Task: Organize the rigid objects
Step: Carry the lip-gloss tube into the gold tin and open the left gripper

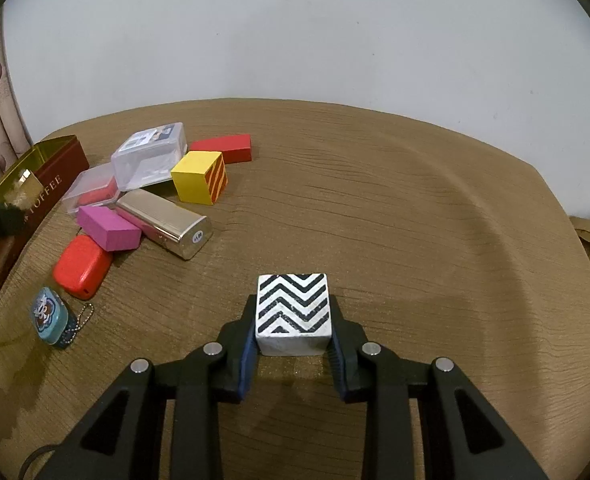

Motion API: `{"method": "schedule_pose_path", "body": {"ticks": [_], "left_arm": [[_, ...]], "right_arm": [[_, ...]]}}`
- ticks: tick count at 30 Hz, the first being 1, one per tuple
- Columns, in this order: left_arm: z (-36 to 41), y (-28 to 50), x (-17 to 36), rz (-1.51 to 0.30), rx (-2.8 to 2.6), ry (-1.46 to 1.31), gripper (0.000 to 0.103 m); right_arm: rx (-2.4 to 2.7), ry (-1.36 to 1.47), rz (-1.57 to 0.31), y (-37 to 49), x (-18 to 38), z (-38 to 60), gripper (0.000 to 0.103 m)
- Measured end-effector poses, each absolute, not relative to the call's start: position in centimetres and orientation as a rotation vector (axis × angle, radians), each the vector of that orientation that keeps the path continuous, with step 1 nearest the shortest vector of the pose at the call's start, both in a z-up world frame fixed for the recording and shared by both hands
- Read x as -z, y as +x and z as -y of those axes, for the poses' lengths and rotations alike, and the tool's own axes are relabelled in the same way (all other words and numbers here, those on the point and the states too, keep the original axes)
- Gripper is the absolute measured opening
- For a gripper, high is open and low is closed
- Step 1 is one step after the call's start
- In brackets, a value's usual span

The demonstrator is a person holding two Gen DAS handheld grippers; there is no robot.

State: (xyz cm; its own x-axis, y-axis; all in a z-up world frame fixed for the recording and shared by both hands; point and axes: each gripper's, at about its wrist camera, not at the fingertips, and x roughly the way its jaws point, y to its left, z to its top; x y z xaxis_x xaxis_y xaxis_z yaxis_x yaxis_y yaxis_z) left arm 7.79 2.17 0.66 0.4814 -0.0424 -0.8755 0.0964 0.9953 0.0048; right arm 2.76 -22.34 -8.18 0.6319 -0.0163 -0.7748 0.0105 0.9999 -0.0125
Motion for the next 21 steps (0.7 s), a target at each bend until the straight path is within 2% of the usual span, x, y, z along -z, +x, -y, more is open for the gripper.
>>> {"method": "schedule_pose_path", "body": {"ticks": [11, 21], "left_arm": [[-11.5, 10.1, -1.5, -1.045, -0.086, 0.037, 0.017], [-17.5, 11.3, 1.8, -1.112, -0.180, 0.022, 0.017]], "right_arm": [[0.017, -0.014, -0.887, 2.8, 8.2, 22.0, 0.030], [0.016, -0.022, -0.887, 2.7, 8.2, 22.0, 0.031]]}}
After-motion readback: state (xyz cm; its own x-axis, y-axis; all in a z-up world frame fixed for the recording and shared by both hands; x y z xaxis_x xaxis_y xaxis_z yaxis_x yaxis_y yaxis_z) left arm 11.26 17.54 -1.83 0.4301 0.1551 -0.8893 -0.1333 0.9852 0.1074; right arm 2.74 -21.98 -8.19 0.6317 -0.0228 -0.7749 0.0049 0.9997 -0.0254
